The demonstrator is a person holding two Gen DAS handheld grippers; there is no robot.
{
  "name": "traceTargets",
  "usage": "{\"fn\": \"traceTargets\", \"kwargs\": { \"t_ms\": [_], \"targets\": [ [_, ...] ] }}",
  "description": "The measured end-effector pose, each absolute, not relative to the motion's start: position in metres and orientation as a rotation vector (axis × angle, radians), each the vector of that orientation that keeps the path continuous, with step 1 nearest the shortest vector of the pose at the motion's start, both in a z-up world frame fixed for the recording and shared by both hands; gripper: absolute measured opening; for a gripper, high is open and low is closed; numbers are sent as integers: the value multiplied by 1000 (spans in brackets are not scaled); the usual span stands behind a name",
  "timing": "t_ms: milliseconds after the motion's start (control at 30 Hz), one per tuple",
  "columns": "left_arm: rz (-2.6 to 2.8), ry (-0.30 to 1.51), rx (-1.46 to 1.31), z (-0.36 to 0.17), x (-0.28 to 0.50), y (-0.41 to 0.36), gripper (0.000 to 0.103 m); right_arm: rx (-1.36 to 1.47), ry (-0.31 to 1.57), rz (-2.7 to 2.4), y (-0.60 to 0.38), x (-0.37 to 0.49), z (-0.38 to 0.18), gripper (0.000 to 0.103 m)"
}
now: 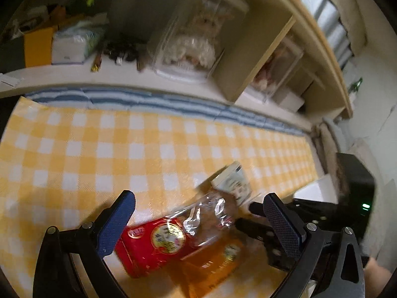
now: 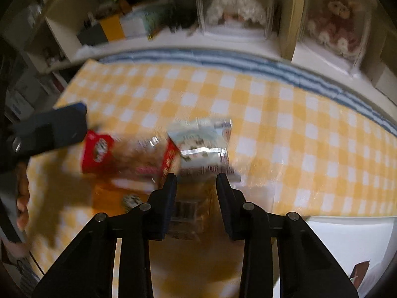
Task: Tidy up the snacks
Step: 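Reach the left tool to the red wafer packet while the right tool reaches the orange bar, then grasp the red wafer packet with the left tool while the right tool grasps the orange bar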
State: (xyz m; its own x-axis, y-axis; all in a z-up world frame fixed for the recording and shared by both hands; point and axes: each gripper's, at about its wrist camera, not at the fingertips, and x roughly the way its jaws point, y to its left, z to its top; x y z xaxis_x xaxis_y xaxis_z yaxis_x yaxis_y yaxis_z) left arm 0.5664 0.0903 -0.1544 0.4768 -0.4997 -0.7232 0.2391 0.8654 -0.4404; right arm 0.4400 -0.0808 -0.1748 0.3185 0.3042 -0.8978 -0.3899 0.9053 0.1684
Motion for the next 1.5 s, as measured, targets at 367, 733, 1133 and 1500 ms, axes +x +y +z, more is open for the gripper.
{"fn": "traceTargets", "kwargs": {
  "t_ms": [367, 733, 1133, 1500],
  "targets": [
    [-535, 1144, -154, -175, 552, 78, 103, -168, 1288, 643, -86, 361, -185, 34],
    [-484, 1199, 59, -162, 541, 32, 96, 191, 1209, 522, -111, 321, -164, 56],
    [-322, 1225, 149, -180, 570, 0, 64, 315, 1210, 327, -70, 334, -182, 63],
    [-223, 1217, 109, -184, 555, 28, 52, 175, 1187, 195, -51, 340, -191, 40]
  ]
}}
